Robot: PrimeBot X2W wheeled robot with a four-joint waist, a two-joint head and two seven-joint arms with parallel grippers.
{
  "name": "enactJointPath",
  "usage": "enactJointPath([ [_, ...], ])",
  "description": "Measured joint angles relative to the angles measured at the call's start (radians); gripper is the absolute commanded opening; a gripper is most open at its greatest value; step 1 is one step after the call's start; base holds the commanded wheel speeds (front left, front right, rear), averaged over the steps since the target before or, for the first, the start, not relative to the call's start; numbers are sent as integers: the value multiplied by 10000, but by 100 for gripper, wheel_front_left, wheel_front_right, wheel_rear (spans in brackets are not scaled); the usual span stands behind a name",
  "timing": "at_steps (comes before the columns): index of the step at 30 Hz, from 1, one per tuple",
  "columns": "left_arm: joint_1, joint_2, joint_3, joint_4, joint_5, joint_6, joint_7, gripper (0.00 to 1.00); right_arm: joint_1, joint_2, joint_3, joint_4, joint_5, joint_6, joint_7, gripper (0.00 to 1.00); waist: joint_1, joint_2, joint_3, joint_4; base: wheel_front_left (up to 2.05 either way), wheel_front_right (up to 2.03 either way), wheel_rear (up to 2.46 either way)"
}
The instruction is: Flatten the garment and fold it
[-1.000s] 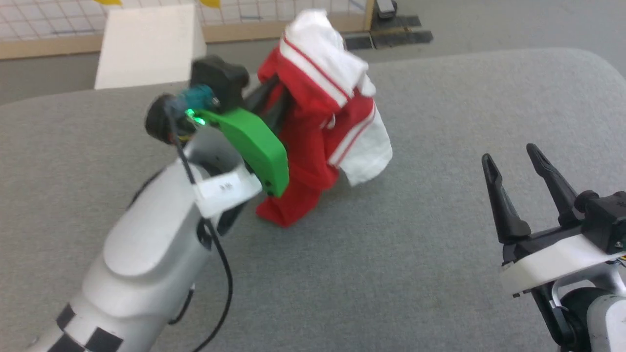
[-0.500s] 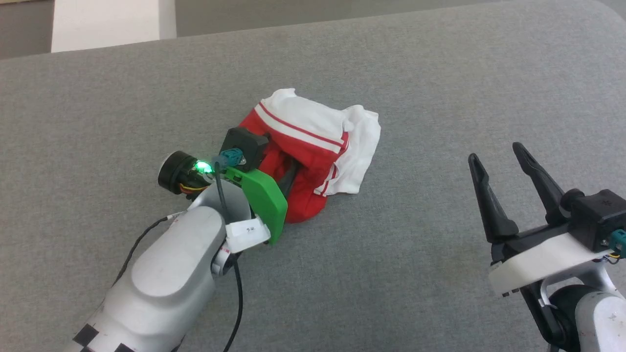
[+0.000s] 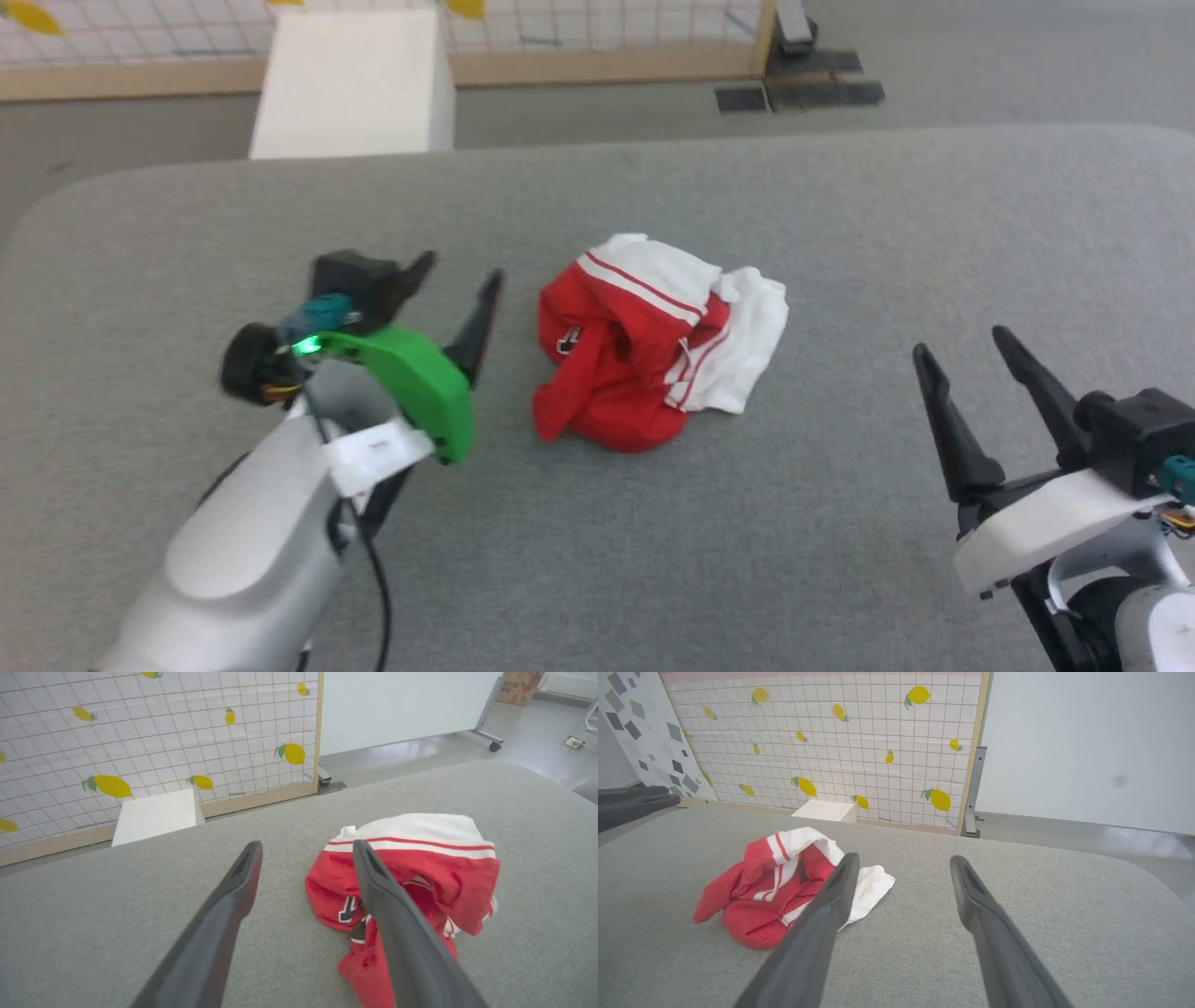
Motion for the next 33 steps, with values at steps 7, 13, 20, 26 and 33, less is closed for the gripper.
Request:
enactJointPath([
  [7,1358,999,895,-972,-240,1160,-236,100,461,222,125,167,77,0,10,100,-1,0,-798,649,0,0,0],
  [13,2878,1432,1220,-2111,-290,1979,-706,100,760,324,244,274,48,0,-25,100,-1,0,-1217,1066,0,0,0],
  [20,4037,1643,784,-3126,86,2228,-1237,100,946,537,-79,393,-238,0,-151,100,-1,0,-1412,1225,0,0,0],
  [26,4296,1659,456,-3444,431,2257,-1367,100,973,761,-387,531,-617,0,-192,100,-1,0,-1360,1146,0,0,0],
  [33,4297,1674,370,-3509,510,2255,-1505,100,1040,838,-378,591,-650,0,-230,100,-1,0,-1274,1040,0,0,0],
])
